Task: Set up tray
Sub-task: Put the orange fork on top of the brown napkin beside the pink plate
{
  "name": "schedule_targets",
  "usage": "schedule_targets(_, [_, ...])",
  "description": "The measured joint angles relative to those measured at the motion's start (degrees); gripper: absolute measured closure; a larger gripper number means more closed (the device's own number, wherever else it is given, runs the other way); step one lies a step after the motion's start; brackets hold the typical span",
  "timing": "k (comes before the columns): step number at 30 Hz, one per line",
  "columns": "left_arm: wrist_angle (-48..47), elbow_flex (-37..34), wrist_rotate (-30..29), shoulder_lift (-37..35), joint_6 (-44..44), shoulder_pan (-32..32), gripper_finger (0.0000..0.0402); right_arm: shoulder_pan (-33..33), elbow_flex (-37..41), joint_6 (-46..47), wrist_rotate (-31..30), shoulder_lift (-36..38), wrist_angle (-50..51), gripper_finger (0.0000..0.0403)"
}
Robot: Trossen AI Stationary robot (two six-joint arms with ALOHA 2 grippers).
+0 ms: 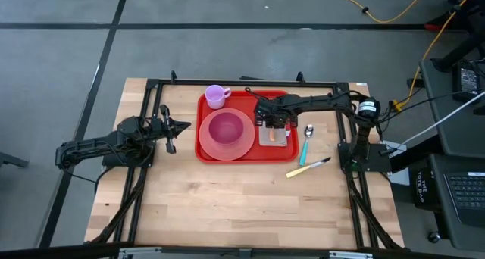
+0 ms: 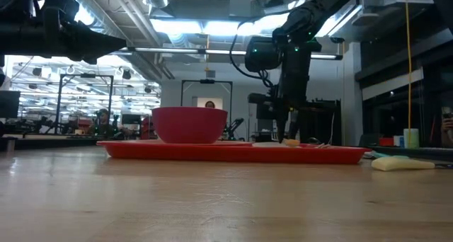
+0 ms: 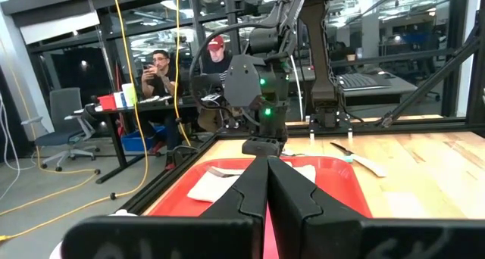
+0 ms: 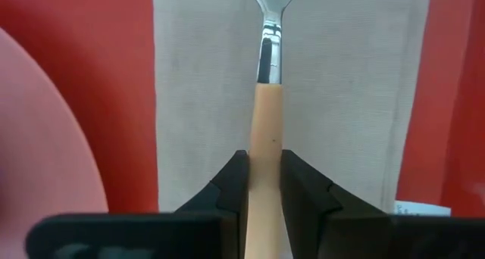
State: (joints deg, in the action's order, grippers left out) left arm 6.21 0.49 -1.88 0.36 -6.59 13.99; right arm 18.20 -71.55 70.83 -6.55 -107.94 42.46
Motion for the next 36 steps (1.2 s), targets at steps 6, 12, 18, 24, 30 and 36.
schedule_targets(6, [0.0, 0.0, 0.0, 0.0, 3.7, 0.0, 0.0398, -0.3, 0.0, 0.0, -2.0, 0.0, 0.0, 0.0344])
schedule_targets(12, [0.0, 0.0, 0.0, 0.0, 5.9, 0.0, 0.0398, -0.4, 0.0, 0.6, -3.0, 0.0, 0.0, 0.0344])
schedule_targets(18, [0.0, 0.0, 0.0, 0.0, 5.9, 0.0, 0.0398, -0.4, 0.0, 0.0, -2.8, -0.5, -0.1, 0.0344])
schedule_targets(24, [0.0, 0.0, 0.0, 0.0, 5.9, 0.0, 0.0398, -0.4, 0.0, -0.4, -2.4, -0.5, -0.3, 0.0344])
schedule_targets(30, [0.0, 0.0, 0.0, 0.0, 5.9, 0.0, 0.0398, -0.4, -0.1, -0.4, -2.4, -1.7, -0.5, 0.0344])
schedule_targets(36, [0.0, 0.0, 0.0, 0.0, 5.9, 0.0, 0.0398, -0.4, -0.1, -0.6, -1.9, -3.1, -0.6, 0.0342])
